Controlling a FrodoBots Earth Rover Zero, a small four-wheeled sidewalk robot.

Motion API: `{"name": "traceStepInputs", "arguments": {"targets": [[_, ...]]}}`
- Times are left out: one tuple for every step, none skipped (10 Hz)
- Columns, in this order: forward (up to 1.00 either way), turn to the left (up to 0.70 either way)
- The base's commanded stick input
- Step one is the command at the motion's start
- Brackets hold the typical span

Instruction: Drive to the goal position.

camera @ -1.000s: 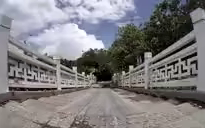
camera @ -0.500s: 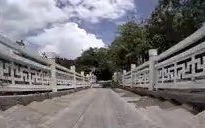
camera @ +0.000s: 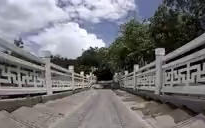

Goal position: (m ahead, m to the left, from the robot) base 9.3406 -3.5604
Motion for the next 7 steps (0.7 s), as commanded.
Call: {"name": "traceStepInputs", "arguments": {"targets": [[0.7, 0.09], [0.7, 0.0], [0.7, 0.0], [0.7, 0.0], [0.7, 0.0], [0.7, 0.0], [0.7, 0.0]]}}
